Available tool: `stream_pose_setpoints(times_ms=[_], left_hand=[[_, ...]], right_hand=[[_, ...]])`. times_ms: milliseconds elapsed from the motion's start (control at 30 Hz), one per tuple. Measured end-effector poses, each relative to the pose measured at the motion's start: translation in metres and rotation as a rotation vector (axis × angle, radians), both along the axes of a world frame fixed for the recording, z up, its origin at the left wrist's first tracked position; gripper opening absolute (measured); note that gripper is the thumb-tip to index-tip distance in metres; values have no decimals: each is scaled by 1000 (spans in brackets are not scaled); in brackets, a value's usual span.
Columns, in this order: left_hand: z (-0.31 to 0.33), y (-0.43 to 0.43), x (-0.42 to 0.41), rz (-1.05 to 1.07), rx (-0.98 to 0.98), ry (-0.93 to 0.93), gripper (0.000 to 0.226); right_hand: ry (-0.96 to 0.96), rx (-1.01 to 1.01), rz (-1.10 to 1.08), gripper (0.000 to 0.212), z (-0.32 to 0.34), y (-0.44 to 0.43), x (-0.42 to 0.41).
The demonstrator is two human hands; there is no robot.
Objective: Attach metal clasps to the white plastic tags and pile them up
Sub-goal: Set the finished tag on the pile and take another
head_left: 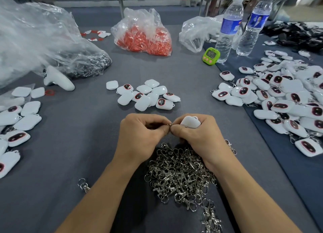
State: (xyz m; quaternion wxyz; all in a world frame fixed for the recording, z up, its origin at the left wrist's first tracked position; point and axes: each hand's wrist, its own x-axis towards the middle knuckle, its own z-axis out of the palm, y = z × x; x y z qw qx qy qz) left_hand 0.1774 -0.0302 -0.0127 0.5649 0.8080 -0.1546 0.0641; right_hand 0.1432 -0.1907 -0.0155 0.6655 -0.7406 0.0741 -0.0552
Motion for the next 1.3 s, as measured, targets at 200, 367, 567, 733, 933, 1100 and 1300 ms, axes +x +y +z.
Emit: stream_pose_setpoints(times_ms=[200,367,567,733,933,1100,1300], left_hand=[[-1,3,3,-71,-14,35,27],[1,2,1,-72,4,-81,33],[1,1,-3,-10,73,-141,27],[2,1,-3,-9,1,-67,23],[0,-1,2,-49,-125,90,27],[0,-5,4,-64,-171,109,25],[-3,-7,0,-93,-82,77,22]], right_hand=[[-35,-77,-75,6,-3,3,1],[-26,-103,-91,8,-6,5,4],[-45,-96,-117,6,-3,6,3],[-34,78,-31,4,2,3,0],[-30,44,-38,9,4,3,0],[-39,7,-154,8,4,4,4],[-73,-53,-180,8,1,-2,0]])
